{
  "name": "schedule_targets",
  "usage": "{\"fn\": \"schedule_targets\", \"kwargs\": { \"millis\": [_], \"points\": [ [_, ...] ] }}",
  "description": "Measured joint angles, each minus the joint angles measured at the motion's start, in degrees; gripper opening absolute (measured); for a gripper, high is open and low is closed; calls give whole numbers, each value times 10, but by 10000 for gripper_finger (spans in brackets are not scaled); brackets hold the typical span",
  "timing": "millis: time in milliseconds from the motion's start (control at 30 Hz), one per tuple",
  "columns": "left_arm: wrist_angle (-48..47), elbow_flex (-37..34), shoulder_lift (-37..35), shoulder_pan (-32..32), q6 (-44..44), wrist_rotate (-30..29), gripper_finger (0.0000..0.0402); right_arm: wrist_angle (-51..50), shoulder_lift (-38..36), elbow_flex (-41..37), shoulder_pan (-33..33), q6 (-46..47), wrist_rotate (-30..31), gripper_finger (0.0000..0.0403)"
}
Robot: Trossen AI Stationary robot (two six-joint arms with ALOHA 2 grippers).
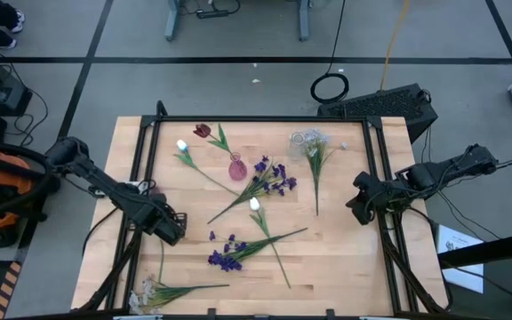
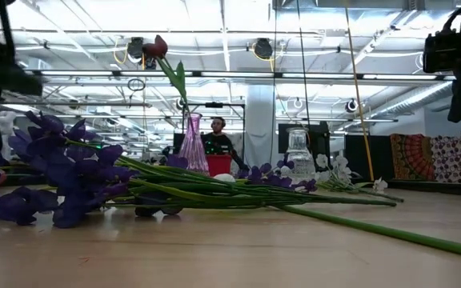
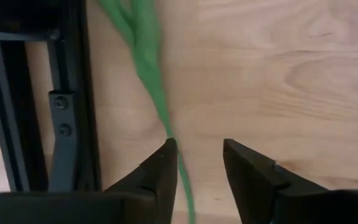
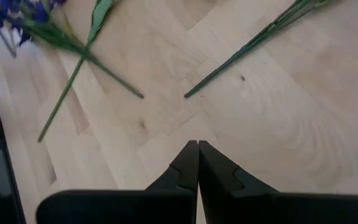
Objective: Sort flowers into vase by color
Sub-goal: Put the red flower into the transparent purple vase
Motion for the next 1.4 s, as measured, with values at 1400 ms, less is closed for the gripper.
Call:
{"fn": "schedule_targets", "kwargs": {
  "millis": [1400],
  "points": [
    [272, -77, -104, 0, 184, -429, 4, 67, 68, 0, 0, 46, 107, 0]
  ]
}}
